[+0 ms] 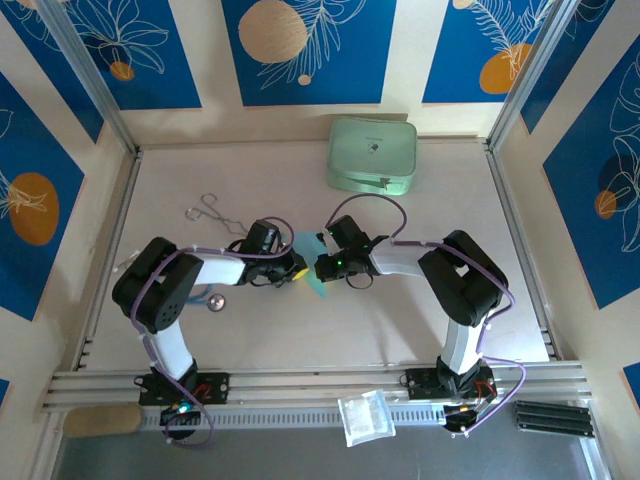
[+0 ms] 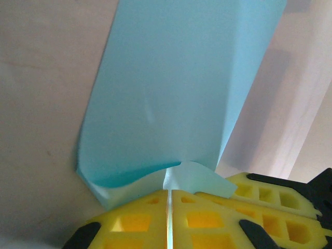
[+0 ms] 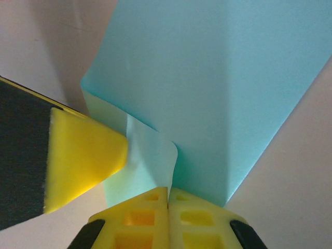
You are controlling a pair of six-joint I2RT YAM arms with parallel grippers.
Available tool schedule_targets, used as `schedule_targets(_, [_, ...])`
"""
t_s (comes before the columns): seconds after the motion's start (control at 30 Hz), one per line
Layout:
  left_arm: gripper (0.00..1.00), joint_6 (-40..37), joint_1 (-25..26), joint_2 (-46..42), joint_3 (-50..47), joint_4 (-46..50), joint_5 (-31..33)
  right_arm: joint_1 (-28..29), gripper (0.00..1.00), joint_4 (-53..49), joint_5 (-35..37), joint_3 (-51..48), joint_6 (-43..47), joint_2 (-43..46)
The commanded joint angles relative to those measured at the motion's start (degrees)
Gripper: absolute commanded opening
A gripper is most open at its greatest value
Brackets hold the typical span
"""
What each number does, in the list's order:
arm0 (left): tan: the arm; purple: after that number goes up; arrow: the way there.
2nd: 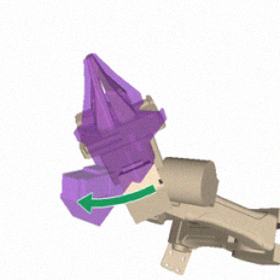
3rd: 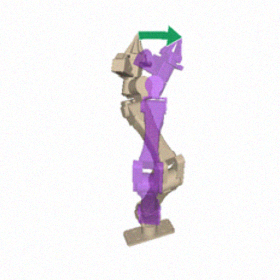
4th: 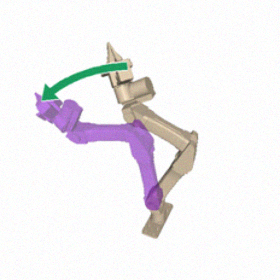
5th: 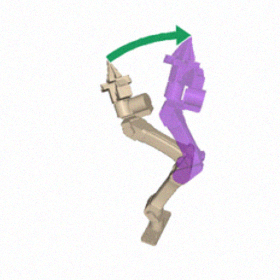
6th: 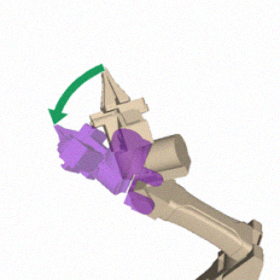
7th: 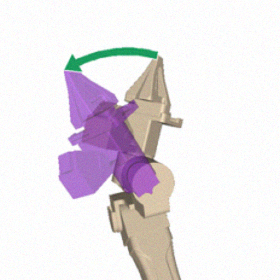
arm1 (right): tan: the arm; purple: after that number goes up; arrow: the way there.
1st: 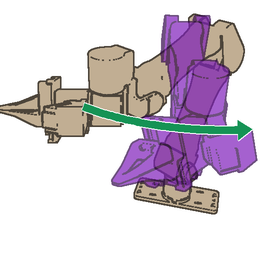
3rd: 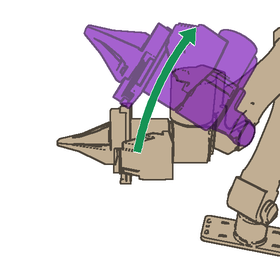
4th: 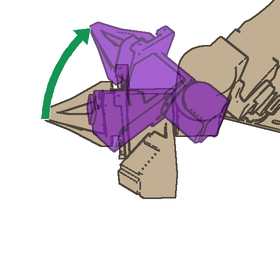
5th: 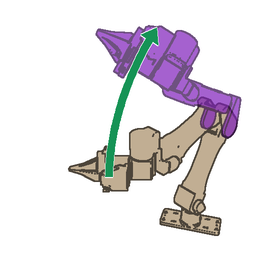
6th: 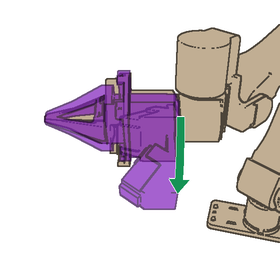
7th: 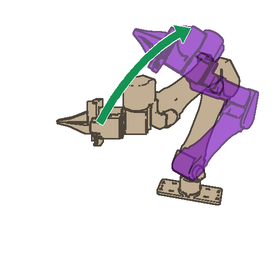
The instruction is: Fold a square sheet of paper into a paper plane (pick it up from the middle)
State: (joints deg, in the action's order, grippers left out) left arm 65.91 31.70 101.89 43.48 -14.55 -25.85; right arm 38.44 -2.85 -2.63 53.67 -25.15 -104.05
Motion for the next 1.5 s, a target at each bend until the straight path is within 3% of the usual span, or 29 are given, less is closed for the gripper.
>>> schedule_targets(0.0, [0.10, -1.1, 0.6, 1.2, -0.8, 0.5, 0.6, -0.5, 0.00, -5.2, 1.9, -0.6, -0.3, -2.6])
schedule_targets(0.43, [0.10, -0.9, 0.5, 2.1, -1.0, 1.1, 1.0, -0.7, 0.00, -5.4, 0.7, 0.3, -1.2, -0.6])
schedule_targets(0.73, [0.09, -0.9, 0.5, 2.3, -0.8, 2.2, 1.4, -1.3, 0.29, -9.0, -4.1, 2.4, -6.5, 8.5])
schedule_targets(0.83, [0.08, -0.8, 0.5, 2.2, -0.6, 2.2, 1.3, -1.5, 0.28, -10.2, -7.0, 1.9, -8.6, 9.7])
schedule_targets(1.1, [0.08, -0.4, 0.5, 2.0, -0.3, 1.6, 0.7, -1.0, 0.07, -6.9, -16.9, -0.3, -11.3, 6.7])
schedule_targets(1.47, [0.08, -0.2, 0.5, 2.1, -0.2, 1.1, 0.2, 0.3, 0.04, -7.3, -17.1, 2.0, -11.1, 1.5])
